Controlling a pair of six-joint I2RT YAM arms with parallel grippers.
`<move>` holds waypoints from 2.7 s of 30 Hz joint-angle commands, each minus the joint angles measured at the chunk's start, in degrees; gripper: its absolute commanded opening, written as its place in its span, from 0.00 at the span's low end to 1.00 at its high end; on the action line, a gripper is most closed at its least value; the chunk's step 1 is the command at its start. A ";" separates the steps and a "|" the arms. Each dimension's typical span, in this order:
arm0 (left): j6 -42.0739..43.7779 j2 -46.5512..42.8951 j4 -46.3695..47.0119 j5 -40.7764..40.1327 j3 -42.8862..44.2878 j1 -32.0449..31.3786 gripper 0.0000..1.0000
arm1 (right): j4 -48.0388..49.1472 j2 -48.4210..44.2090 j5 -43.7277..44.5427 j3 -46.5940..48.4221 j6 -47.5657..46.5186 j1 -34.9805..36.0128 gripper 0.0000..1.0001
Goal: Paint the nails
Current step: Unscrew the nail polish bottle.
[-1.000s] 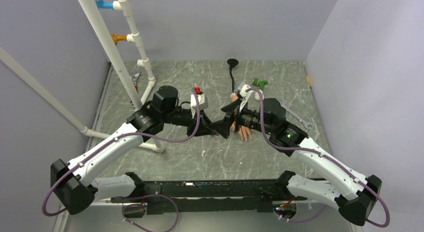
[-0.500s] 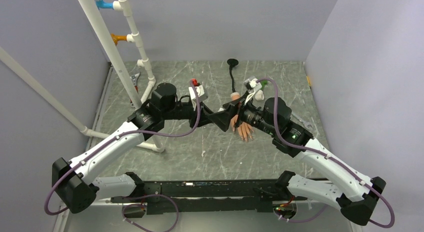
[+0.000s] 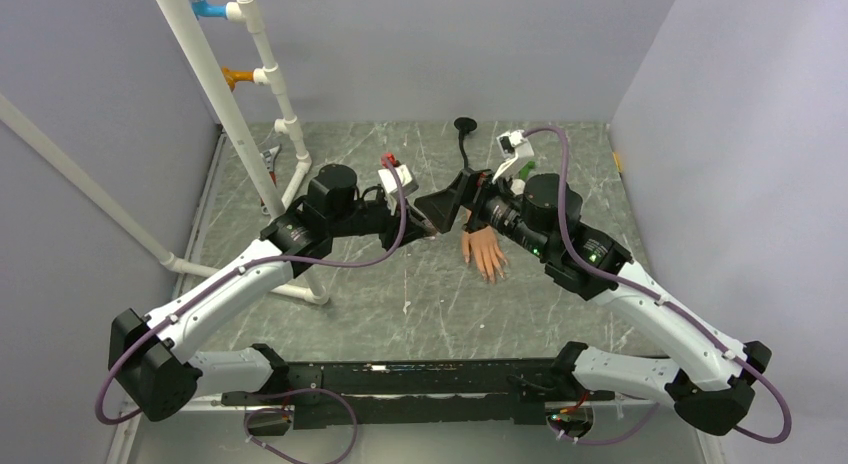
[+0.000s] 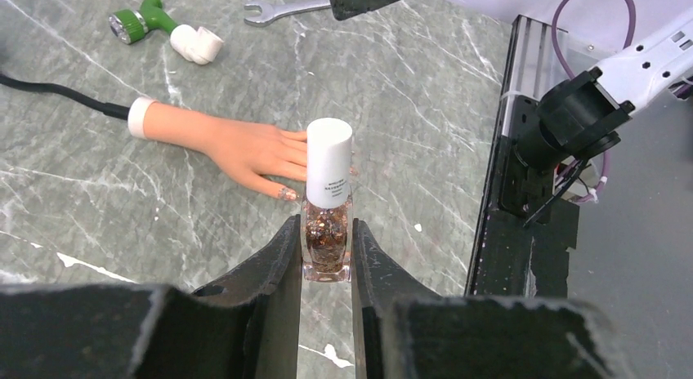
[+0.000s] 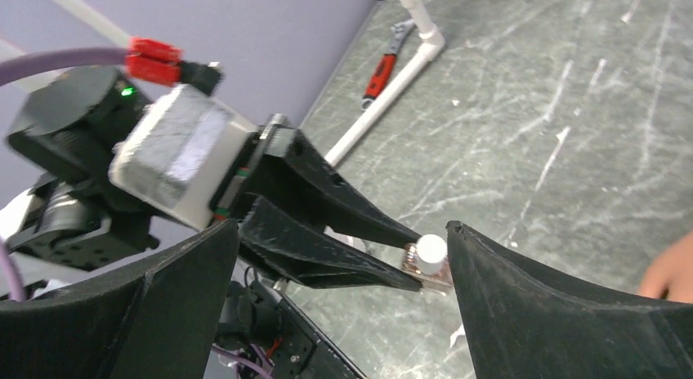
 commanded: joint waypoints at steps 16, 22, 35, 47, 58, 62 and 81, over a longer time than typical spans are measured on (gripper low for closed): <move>4.33 -3.35 0.86 -4.85 0.72 0.08 0.00 | -14.72 -0.33 8.29 8.15 4.17 0.32 1.00; 4.96 -3.91 0.92 -6.26 0.24 -0.03 0.00 | -15.47 -0.70 9.43 7.84 2.51 0.34 1.00; 7.03 -5.89 -0.13 -10.01 -0.19 -2.33 0.00 | -10.34 0.79 5.53 9.27 -1.44 0.32 1.00; 4.03 -6.94 1.65 -6.26 0.14 -2.84 0.00 | -12.69 -0.19 -3.04 9.43 -7.08 0.24 1.00; 4.34 -7.46 1.48 -8.29 0.13 -2.87 0.00 | -12.86 5.04 -6.32 12.04 -7.98 -0.82 1.00; 4.38 -8.07 1.77 -8.55 -0.05 -2.88 0.00 | -12.98 7.40 -5.80 12.15 -8.57 -1.27 0.98; 7.53 -7.34 0.96 -12.26 -0.53 -3.74 0.00 | -13.26 11.34 -13.41 12.86 -6.85 -4.53 0.53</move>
